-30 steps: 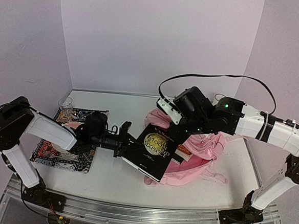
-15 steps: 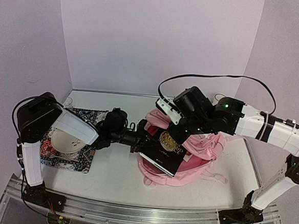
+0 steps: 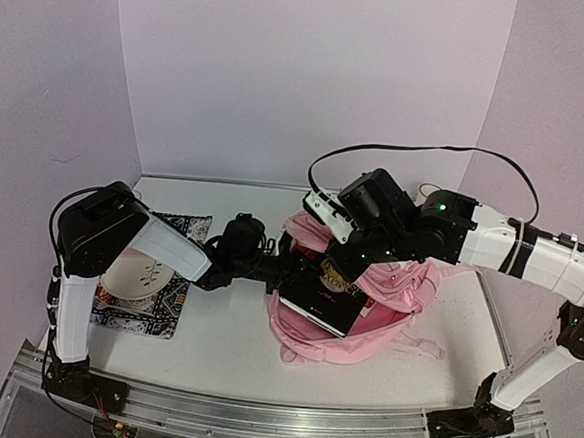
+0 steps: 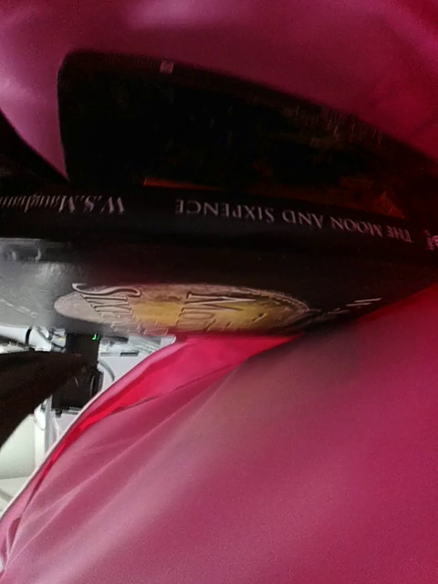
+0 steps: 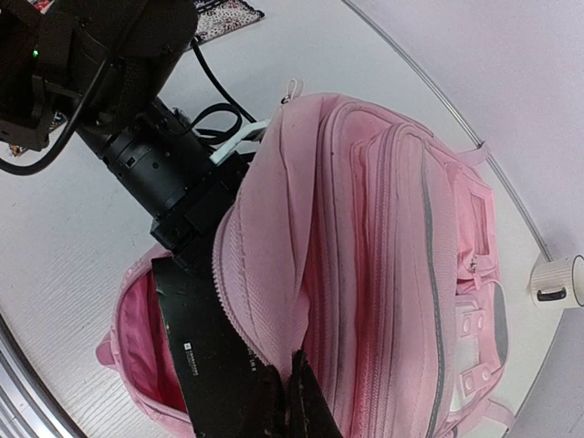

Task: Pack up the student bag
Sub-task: Place the book in the largest pocket of the bag.

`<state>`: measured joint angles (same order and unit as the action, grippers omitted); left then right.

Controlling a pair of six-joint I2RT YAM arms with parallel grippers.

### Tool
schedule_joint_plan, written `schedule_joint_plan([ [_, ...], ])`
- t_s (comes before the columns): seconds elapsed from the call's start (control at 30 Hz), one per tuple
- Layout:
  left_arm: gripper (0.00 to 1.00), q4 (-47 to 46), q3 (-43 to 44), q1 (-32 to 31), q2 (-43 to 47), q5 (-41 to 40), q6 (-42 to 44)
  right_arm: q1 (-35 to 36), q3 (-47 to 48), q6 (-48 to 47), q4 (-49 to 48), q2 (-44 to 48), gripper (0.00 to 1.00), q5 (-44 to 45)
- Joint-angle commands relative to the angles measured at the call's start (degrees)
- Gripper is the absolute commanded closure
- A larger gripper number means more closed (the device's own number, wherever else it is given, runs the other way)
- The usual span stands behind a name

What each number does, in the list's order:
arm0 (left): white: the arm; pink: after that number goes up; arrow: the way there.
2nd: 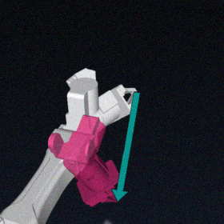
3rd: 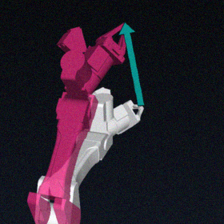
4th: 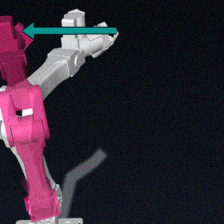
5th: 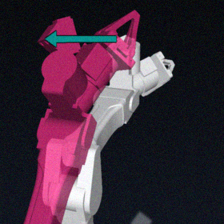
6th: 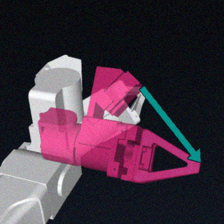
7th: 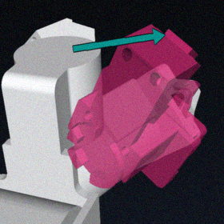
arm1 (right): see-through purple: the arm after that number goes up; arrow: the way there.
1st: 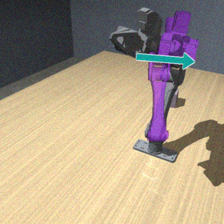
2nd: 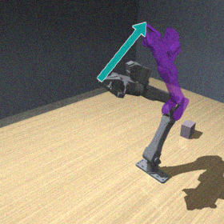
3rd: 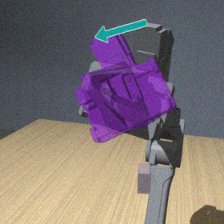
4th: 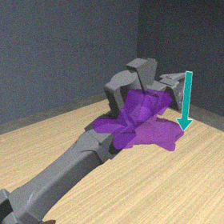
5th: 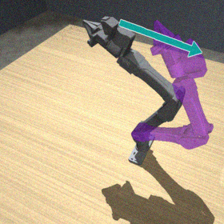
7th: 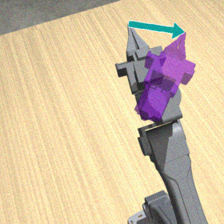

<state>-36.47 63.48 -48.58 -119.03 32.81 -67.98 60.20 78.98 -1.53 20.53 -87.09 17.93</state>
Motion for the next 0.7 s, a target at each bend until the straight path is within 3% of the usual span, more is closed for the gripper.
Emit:
schedule_joint_plan([
  [0.0, 0.40, 3.07, 0.27, 0.50, 6.00, -8.61, 7.01, 1.27, 1.07, 0.51, -6.03, 1.64, 1.00, -1.69],
  [0.13, 0.32, 6.76, -2.08, 0.42, 9.34, -12.74, 9.87, 1.23, 0.85, 0.56, -6.03, 1.71, 1.00, -1.68],
  [0.43, 0.27, 16.43, -7.75, -0.60, 19.13, -20.61, 18.31, 1.25, 0.64, 0.81, -6.12, 1.48, 1.00, -1.85],
  [0.67, 0.28, 21.31, -15.31, -8.99, 29.69, -34.37, 28.60, 1.26, 0.95, 0.75, -6.45, 0.66, 1.00, -2.33],
])
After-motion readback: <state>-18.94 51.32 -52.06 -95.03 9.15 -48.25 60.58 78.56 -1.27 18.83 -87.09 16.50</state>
